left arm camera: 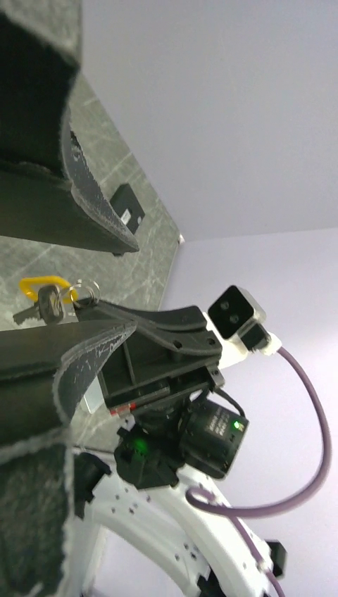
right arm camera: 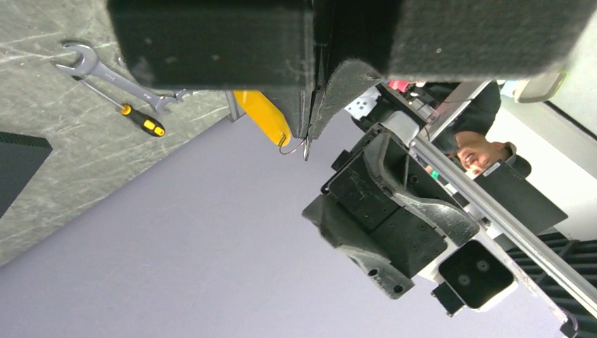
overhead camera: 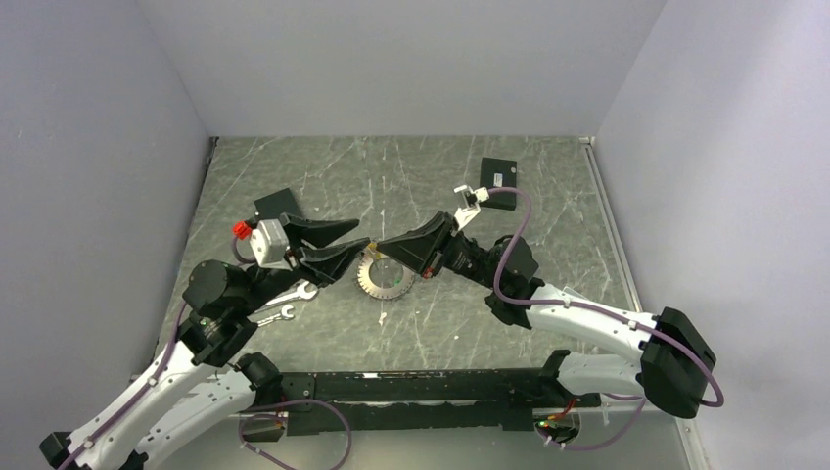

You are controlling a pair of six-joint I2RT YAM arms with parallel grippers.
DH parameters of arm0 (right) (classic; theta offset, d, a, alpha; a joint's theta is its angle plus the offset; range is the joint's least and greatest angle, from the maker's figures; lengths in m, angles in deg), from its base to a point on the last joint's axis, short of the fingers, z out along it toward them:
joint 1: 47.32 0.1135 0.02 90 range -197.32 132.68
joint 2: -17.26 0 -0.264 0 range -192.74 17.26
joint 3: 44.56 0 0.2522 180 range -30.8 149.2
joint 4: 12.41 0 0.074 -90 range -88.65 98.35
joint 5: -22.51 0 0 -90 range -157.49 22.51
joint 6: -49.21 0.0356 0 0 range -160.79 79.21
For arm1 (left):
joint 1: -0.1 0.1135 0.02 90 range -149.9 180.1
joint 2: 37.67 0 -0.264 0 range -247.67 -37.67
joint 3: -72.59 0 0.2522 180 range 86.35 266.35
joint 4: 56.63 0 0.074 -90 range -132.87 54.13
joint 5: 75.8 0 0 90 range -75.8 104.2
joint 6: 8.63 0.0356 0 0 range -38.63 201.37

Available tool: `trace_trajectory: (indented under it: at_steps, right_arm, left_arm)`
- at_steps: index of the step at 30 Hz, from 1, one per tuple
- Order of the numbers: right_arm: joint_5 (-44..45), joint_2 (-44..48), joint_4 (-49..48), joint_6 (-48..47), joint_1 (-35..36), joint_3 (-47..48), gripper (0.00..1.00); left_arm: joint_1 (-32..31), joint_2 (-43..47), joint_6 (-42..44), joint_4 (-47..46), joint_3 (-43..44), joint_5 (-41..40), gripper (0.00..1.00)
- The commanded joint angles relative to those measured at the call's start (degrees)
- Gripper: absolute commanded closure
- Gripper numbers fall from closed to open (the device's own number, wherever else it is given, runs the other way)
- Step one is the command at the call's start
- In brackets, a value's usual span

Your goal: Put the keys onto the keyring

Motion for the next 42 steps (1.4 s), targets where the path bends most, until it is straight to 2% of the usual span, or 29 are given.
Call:
trace_trajectory:
  at_steps: [1,5,14,29,33,39,42]
  right_arm:
    - [1.2,1.7,-1.0,-2.3,0.3,2.9,1.0]
    - [1.2,2.1,-0.8,-2.7,0.3,3.4,1.0]
    - [1.5,3.1,0.5,-4.7,0.3,4.2,1.0]
    - [0.8,2.5,-0.1,-4.9,0.3,4.3,1.0]
    - [0.6,2.3,0.3,-5.2,0.3,4.2,1.0]
    - [0.1,1.4,-0.5,-4.5,0.3,3.6,1.0]
    - [-0.2,1.2,0.4,-5.4,0.3,3.8,1.0]
  left_arm:
    - [0.1,1.0,-4.9,3.9,2.7,2.2,0.57]
    - [0.1,1.7,-9.9,1.2,0.9,-1.0,0.64]
    - [0.2,1.3,-15.1,2.6,0.5,-1.5,0.64]
    - [0.1,-2.7,-16.2,2.5,0.5,2.9,0.69]
    - [0.1,-2.6,-15.9,2.4,0.4,2.7,0.77]
    - [0.1,-2.0,-15.3,4.5,1.1,1.4,1.0]
    - [0.1,-1.9,-14.0,7.0,2.3,1.7,1.0]
